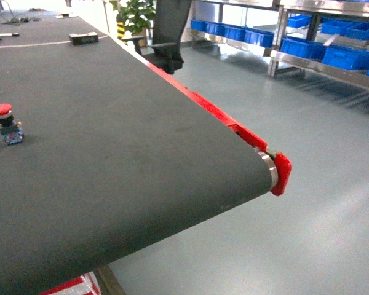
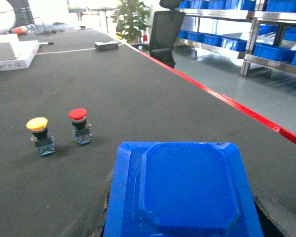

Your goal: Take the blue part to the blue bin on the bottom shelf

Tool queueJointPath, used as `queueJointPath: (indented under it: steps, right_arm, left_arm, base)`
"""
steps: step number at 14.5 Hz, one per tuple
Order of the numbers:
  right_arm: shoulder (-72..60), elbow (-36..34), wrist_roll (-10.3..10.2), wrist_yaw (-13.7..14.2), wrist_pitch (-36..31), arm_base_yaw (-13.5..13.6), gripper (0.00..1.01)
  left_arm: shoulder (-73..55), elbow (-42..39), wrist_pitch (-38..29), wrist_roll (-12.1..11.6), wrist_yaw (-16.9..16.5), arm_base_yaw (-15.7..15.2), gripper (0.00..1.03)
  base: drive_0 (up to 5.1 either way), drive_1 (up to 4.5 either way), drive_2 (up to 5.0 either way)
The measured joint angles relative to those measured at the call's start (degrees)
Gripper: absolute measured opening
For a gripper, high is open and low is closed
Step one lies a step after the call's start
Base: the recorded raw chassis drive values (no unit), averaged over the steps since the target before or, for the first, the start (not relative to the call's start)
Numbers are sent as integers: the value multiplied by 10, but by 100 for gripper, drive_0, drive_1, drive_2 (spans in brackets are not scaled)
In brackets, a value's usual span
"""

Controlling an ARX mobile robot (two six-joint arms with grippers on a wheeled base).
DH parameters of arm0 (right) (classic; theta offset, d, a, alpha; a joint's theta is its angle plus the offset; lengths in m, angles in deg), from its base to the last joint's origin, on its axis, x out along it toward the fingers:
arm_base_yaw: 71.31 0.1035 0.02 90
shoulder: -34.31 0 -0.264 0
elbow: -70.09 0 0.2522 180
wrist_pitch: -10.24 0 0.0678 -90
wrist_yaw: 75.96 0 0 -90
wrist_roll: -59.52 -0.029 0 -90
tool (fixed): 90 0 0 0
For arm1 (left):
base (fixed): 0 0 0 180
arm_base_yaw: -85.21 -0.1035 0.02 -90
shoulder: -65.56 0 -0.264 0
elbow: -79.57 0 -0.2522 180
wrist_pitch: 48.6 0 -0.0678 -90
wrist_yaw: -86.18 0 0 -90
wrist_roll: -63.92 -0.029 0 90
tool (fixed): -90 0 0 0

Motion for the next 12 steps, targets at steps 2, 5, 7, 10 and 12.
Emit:
queueJointPath:
  steps: [2, 5, 7, 10, 12]
  right_arm:
    - [0, 0, 0, 0, 0, 0, 98]
    - [0, 0, 0, 0, 0, 0, 98]
    - [0, 0, 0, 0, 0, 0, 98]
    - [0, 0, 0, 0, 0, 0, 98]
    - [0, 0, 0, 0, 0, 0, 98]
  left_arm:
    - [0, 0, 0, 0, 0, 0, 45]
    - [0, 0, 0, 0, 0, 0, 45]
    - [0, 0, 0, 0, 0, 0, 45]
    - [0, 0, 0, 0, 0, 0, 45]
    - [0, 0, 0, 0, 0, 0, 45]
  base:
    - [-164, -164, -164]
    - [-161, -161, -161]
    - [-154, -154, -154]
    - [-161, -161, -161]
    - [-152, -152, -152]
